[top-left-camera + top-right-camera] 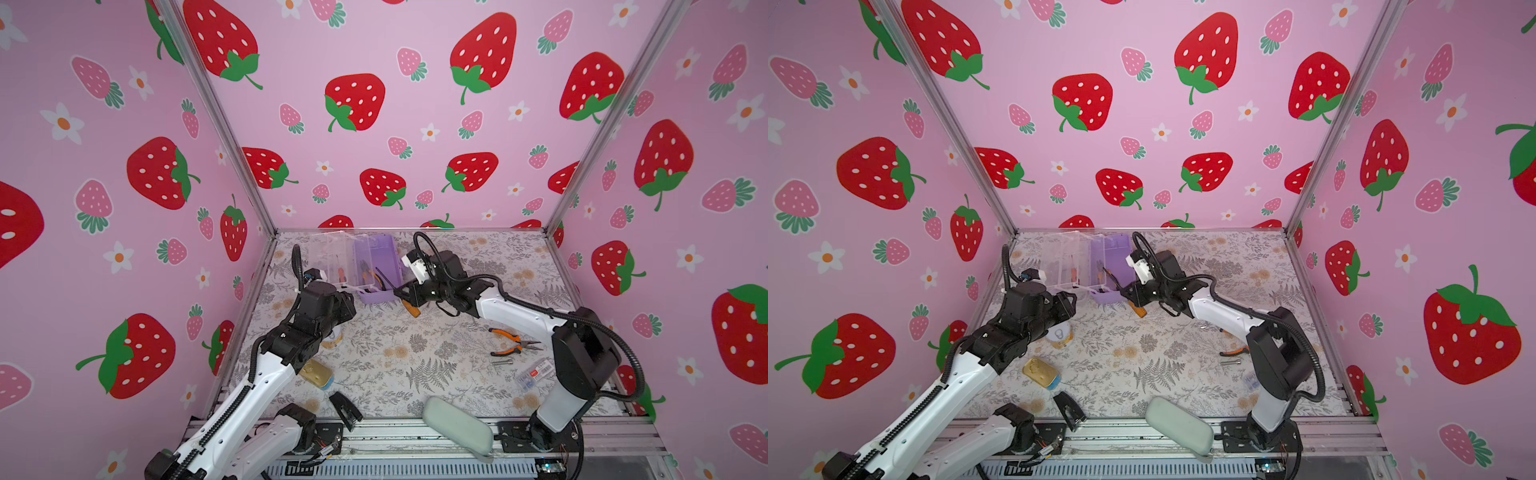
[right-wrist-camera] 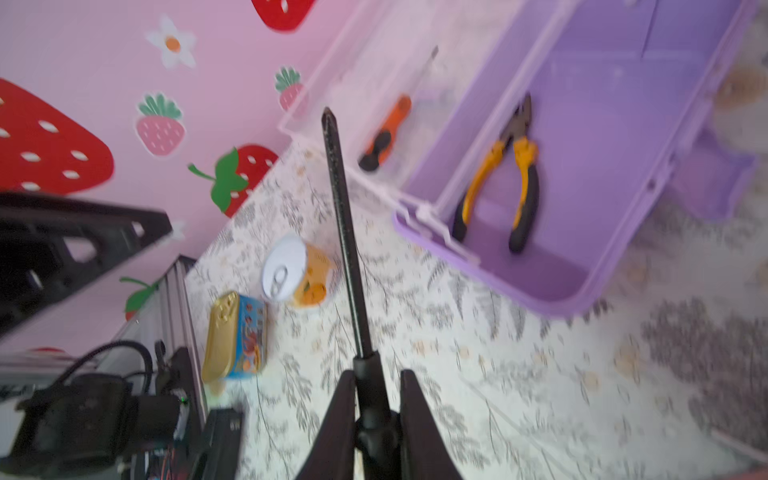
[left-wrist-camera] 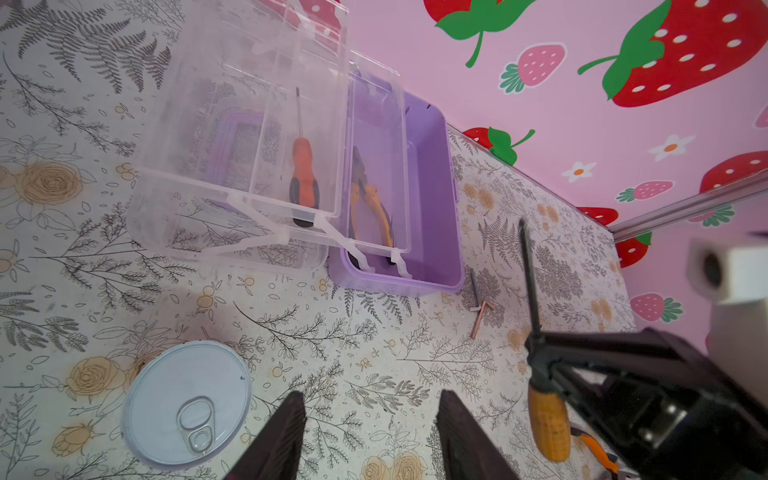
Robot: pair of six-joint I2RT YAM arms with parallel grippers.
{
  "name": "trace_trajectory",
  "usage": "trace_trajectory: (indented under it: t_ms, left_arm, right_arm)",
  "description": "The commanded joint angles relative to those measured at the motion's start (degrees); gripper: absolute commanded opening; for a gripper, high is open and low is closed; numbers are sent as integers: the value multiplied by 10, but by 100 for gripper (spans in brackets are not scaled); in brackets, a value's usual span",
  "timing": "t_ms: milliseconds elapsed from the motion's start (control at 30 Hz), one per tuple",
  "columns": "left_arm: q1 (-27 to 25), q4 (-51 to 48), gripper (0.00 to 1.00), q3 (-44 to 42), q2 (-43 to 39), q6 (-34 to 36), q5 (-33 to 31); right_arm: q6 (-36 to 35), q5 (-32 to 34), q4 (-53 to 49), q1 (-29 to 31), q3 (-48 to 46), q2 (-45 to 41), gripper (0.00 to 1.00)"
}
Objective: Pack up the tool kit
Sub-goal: 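Lower the wooden-handled screwdriver into the lilac box and open the right gripper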
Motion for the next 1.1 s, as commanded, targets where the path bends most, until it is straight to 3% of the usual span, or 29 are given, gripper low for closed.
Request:
trace_trajectory:
  t_ms: [0, 600, 833, 1067]
  left_arm:
    - [1, -33, 52, -2, -11, -5, -32]
    - [2, -58, 52, -36, -70, -1, -75]
    - [2, -57, 53, -42, -70, 0, -79]
    - [2, -54, 53, -42, -62, -2, -76]
  right_arm:
    - [61, -19, 34, -2, 85, 65, 0]
    - [228, 83, 61, 17, 494, 396, 0]
    - [255, 120, 44, 34, 511, 420, 2]
    - [249, 139, 38, 50, 470, 409, 22]
